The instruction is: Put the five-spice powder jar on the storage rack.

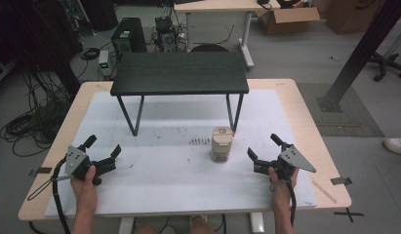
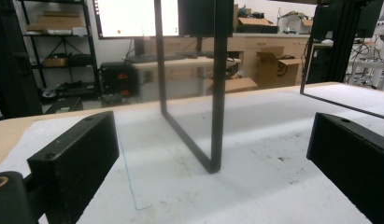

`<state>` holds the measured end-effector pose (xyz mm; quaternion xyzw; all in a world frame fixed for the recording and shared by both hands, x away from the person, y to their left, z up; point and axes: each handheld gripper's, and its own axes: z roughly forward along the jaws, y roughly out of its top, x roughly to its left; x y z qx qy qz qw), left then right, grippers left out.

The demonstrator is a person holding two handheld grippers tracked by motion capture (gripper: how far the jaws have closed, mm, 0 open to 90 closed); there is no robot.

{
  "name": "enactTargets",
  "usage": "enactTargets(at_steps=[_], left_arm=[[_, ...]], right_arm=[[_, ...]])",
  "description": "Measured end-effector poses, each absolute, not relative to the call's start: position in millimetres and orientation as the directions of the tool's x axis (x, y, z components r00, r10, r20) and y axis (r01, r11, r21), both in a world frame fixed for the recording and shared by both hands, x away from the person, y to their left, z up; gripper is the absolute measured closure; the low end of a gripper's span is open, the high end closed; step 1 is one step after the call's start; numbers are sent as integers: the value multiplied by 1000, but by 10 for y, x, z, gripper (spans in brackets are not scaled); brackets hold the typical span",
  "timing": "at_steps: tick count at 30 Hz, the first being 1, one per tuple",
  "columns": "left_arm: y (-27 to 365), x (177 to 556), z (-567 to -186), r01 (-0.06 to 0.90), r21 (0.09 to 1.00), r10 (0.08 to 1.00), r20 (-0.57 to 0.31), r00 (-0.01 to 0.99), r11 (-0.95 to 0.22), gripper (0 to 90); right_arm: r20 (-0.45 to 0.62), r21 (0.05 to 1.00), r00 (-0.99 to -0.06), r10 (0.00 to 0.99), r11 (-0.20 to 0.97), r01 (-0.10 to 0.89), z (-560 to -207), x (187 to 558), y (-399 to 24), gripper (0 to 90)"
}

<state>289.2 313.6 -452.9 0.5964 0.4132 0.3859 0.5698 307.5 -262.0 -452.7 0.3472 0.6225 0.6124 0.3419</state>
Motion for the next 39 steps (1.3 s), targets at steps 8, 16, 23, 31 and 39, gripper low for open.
enactTargets(at_steps=[8, 16, 23, 31, 39], left_arm=[[3138, 2891, -4529, 54, 999, 933, -11, 360, -8, 27], [3139, 2891, -4530, 53, 999, 933, -13, 359, -6, 27], [3137, 2889, -4530, 51, 999, 932, -11, 362, -8, 30], [3140, 2890, -4529, 52, 999, 933, -13, 361, -6, 30], [3140, 2889, -4530, 50, 999, 933, -13, 361, -6, 30]], right_arm=[[0, 1000, -525, 851, 7, 10, -4527, 3074, -2623, 1], [-3, 1000, -525, 851, 7, 5, -4528, 3068, -2622, 0], [-6, 1000, -528, 850, 11, 5, -4528, 3068, -2618, 0], [4, 1000, -529, 848, 1, 9, -4527, 3073, -2628, 0], [4, 1000, -535, 845, 3, 13, -4525, 3077, -2628, 0]])
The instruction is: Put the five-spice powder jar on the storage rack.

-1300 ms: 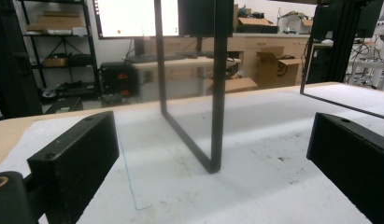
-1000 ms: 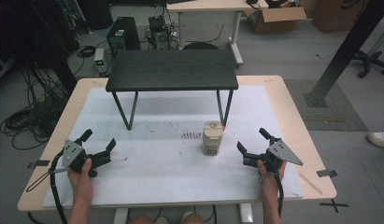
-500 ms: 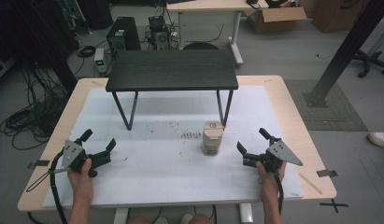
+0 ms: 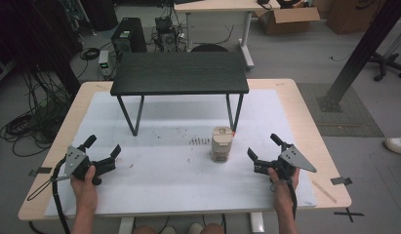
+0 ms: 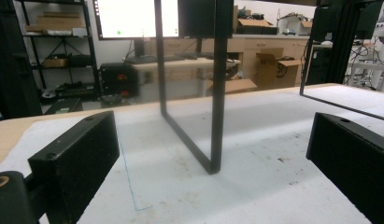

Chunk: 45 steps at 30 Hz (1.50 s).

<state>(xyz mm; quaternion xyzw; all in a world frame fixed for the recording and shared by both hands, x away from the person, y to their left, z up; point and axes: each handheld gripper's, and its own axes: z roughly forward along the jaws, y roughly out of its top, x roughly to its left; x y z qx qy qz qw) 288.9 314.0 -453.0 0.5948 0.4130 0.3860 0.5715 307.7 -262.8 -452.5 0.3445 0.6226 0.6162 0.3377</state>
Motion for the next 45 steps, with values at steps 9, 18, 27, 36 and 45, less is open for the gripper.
enactTargets(at_steps=[9, 18, 27, 36, 45], left_arm=[[3141, 2890, -4529, 52, 999, 933, -15, 360, -4, 30], [3142, 2892, -4529, 53, 999, 933, -16, 360, -3, 30], [3143, 2893, -4529, 53, 999, 932, -18, 361, -2, 30], [3142, 2894, -4529, 54, 999, 933, -19, 360, -1, 29], [3143, 2893, -4529, 54, 999, 933, -18, 360, -2, 29]], right_arm=[[8, 1000, -554, 833, 2, 18, -4524, 3084, -2635, 1], [15, 1000, -566, 824, -8, 15, -4523, 3083, -2648, 11], [23, 1000, -574, 819, -13, 22, -4519, 3086, -2655, 10], [12, 1000, -616, 787, -3, 15, -4396, 3103, -2647, 6], [-1, 998, -694, 719, 47, 47, -4314, 3125, -2575, 8]])
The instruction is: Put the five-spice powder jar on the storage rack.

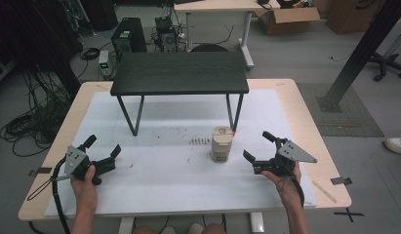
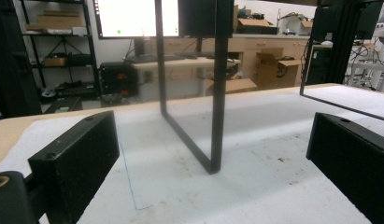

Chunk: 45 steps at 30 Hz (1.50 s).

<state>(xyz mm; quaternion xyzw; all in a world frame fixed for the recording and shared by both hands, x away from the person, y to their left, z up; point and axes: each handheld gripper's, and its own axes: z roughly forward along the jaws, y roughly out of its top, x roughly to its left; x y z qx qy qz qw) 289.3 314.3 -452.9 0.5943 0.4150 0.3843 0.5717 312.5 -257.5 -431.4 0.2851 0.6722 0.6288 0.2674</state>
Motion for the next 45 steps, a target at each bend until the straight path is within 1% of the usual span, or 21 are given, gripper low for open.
enactTargets(at_steps=[4, 11, 17, 23, 26, 35, 40, 45], left_arm=[[3143, 2893, -4529, 53, 999, 933, -18, 360, -1, 29], [3144, 2893, -4529, 53, 999, 933, -19, 361, -1, 30], [3145, 2894, -4529, 54, 999, 932, -20, 361, 0, 30], [3147, 2894, -4529, 55, 998, 932, -21, 361, 1, 29], [3145, 2895, -4529, 54, 999, 932, -20, 361, 0, 29], [3146, 2895, -4529, 55, 998, 933, -20, 360, 1, 30], [3147, 2896, -4528, 56, 998, 932, -21, 361, 1, 29], [3148, 2896, -4528, 57, 998, 932, -22, 361, 2, 29]], right_arm=[[-12, 994, -720, 694, 83, 64, -4318, 3142, -2488, 13], [-8, 993, -739, 674, 95, 76, -4311, 3182, -2331, 20], [26, 985, -761, 648, 114, 131, -4331, 3237, -2182, 19], [26, 975, -756, 654, 149, 163, -4361, 3281, -2022, 24], [49, 977, -760, 648, 128, 172, -4364, 3306, -1950, 24], [68, 971, -764, 642, 132, 197, -4373, 3380, -1807, 29], [82, 974, -756, 650, 110, 200, -4385, 3392, -1773, 58], [82, 972, -762, 642, 118, 204, -4383, 3402, -1734, 70]])
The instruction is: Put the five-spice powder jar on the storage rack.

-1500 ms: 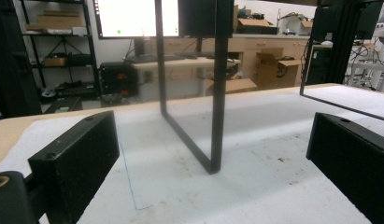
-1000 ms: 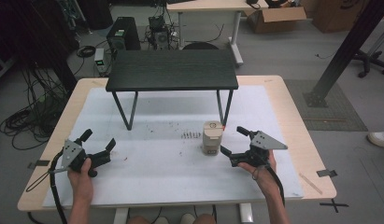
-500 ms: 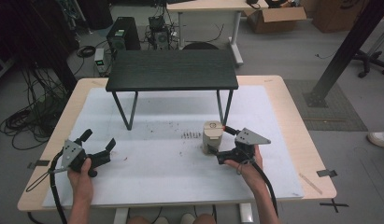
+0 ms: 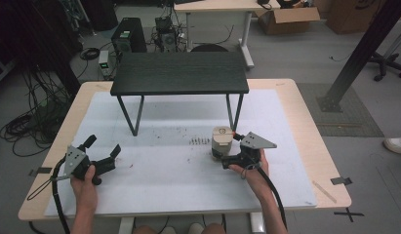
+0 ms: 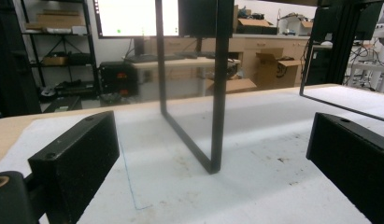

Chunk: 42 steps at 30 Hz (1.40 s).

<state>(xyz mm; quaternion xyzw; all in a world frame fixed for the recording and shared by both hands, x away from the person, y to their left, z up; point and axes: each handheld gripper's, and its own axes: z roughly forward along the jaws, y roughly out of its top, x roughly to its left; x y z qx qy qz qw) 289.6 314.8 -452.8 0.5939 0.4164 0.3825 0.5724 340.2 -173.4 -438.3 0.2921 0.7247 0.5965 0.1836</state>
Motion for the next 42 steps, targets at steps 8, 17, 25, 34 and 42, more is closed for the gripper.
enactTargets(at_steps=[8, 17, 25, 34, 42], left_arm=[[3148, 2896, -4528, 57, 998, 932, -23, 361, 2, 29], [3150, 2897, -4528, 58, 998, 932, -25, 361, 4, 30], [3151, 2898, -4528, 59, 998, 932, -26, 361, 5, 29], [3151, 2898, -4528, 60, 998, 933, -26, 360, 5, 29], [3152, 2898, -4528, 59, 998, 933, -27, 360, 6, 30]], right_arm=[[81, 970, -749, 657, 122, 212, -4401, 3394, -1692, 102], [83, 968, -742, 665, 123, 218, -4414, 3400, -1666, 126], [101, 969, -728, 678, 99, 227, -4415, 3394, -1666, 163], [94, 969, -722, 686, 102, 223, -4409, 3388, -1662, 218], [110, 971, -714, 692, 79, 226, -4426, 3387, -1657, 222]])
